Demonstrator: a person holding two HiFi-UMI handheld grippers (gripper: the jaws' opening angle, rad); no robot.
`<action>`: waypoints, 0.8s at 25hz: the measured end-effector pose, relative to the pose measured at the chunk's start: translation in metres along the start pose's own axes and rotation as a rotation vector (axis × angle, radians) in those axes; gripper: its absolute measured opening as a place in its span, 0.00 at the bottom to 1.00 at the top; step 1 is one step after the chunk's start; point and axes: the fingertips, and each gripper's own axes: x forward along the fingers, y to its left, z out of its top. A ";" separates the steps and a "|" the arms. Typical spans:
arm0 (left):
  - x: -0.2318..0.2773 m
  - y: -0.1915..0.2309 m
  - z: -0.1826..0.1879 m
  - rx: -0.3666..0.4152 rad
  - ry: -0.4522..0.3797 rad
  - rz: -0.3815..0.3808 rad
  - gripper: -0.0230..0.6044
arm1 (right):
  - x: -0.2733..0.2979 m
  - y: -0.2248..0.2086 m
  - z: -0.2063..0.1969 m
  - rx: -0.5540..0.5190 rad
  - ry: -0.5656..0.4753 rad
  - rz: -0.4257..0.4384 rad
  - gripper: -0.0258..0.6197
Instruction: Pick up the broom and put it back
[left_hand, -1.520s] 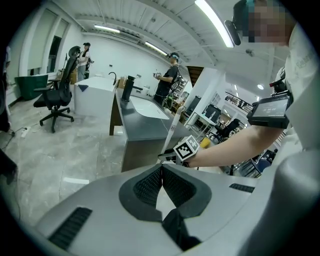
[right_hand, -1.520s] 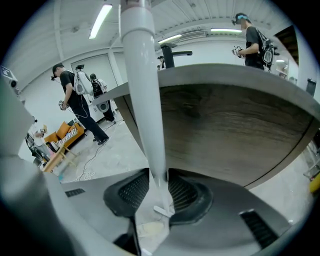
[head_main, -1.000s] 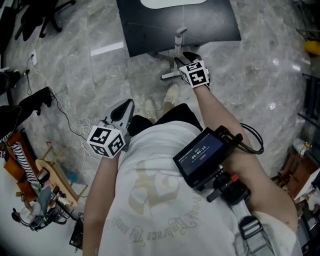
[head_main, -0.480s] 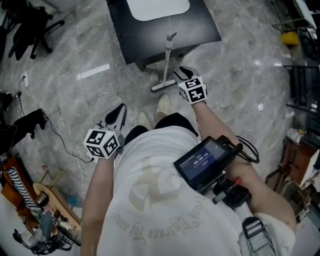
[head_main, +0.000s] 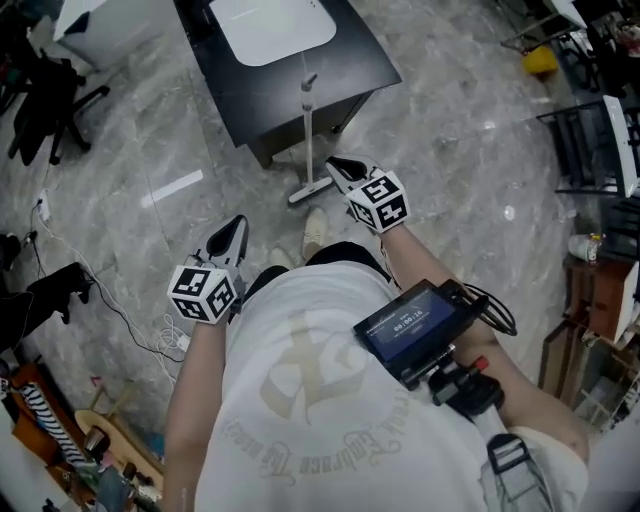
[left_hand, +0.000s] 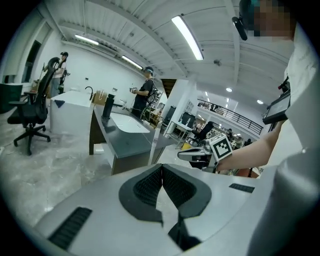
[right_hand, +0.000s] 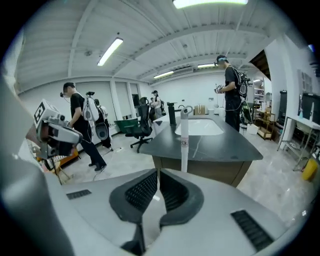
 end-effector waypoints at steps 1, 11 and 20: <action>0.000 -0.002 0.003 0.013 -0.005 -0.009 0.06 | -0.006 0.003 0.008 0.012 -0.027 0.006 0.09; -0.009 -0.028 0.012 0.075 -0.034 -0.088 0.06 | -0.074 0.043 0.051 0.080 -0.216 0.043 0.07; -0.013 -0.037 0.013 0.117 -0.031 -0.161 0.06 | -0.110 0.082 0.044 0.116 -0.280 0.039 0.07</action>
